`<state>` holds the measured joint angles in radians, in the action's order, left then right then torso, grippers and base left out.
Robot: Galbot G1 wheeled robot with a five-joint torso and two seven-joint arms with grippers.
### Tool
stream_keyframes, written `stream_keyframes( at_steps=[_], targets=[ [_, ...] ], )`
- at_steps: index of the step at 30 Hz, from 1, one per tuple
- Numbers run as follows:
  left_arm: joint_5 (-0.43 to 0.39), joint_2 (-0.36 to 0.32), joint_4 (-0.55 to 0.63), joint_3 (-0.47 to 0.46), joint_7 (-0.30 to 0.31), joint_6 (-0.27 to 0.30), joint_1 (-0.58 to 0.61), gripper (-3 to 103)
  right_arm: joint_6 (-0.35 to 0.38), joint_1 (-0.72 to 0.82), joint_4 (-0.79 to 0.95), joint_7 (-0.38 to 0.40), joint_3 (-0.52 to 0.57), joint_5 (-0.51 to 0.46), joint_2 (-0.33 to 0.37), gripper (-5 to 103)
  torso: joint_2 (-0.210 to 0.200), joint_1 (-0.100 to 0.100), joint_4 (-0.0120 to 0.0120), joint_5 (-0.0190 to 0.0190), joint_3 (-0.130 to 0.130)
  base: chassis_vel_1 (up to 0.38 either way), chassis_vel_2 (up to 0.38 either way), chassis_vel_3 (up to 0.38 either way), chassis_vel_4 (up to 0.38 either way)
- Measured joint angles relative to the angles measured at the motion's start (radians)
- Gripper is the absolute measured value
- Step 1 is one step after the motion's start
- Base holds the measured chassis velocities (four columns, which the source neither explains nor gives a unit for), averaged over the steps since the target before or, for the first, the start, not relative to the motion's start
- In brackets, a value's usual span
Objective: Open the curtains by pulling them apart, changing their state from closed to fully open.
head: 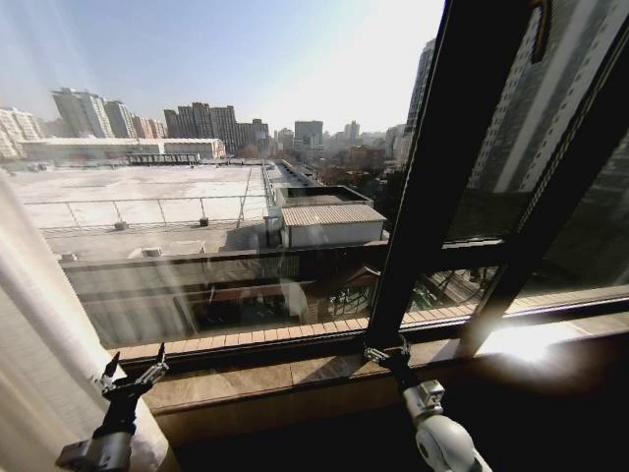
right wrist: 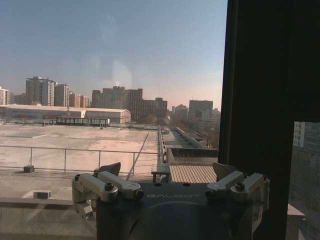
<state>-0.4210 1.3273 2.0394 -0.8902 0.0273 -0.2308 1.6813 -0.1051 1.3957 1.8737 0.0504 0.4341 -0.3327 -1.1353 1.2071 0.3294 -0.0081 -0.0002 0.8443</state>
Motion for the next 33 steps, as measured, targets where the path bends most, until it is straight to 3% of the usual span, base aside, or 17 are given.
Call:
stream_keyframes(
  at_steps=[17, 33],
  targets=[
    [0.001, -0.001, -0.002, -0.002, 0.002, 0.0, -0.001, 100, 0.0, 0.0, 0.0, 0.0, 0.0, 0.0, 0.0, 100, 0.0, 0.0, 0.0001, -0.0001, 0.0, -0.036, -0.037, 0.037, 0.039],
    [0.001, -0.001, -0.002, -0.003, 0.003, 0.0, -0.001, 100, 0.0, 0.0, 0.0, 0.0, 0.0, 0.0, 0.0, 100, 0.0, 0.0, 0.0, 0.0, 0.0, -0.281, -0.277, 0.28, 0.283]
  ],
)
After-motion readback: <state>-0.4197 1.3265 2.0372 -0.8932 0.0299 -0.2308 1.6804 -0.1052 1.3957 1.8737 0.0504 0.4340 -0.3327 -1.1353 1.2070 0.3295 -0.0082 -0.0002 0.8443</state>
